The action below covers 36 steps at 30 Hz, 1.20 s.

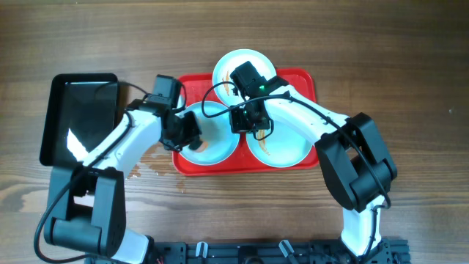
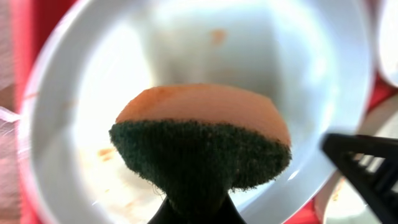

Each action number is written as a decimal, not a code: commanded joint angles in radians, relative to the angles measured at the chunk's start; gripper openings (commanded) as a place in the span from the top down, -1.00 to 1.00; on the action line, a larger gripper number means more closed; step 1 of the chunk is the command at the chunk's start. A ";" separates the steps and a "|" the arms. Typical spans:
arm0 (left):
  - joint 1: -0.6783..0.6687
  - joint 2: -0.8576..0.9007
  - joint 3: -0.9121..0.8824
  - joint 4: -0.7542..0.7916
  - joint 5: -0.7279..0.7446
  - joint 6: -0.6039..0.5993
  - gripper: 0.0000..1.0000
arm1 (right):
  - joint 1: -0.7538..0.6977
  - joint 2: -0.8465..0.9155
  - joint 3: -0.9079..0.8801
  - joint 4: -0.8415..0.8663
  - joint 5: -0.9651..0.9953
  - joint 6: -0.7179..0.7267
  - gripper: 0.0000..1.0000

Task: Clean dirty plates on tray and stack at the side
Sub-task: 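Keep scrubbing the plate with the sponge while the right gripper holds it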

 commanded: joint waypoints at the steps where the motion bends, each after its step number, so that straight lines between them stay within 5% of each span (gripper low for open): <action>1: -0.045 -0.014 -0.004 0.068 -0.047 -0.010 0.92 | 0.001 0.024 -0.003 0.010 -0.034 0.004 0.91; 17: -0.075 0.117 -0.004 0.294 -0.066 -0.014 0.92 | 0.001 0.024 -0.003 0.006 -0.035 0.004 0.91; 36: 0.011 0.134 -0.004 -0.053 -0.075 -0.013 0.92 | 0.001 0.024 -0.003 -0.002 -0.034 0.003 0.91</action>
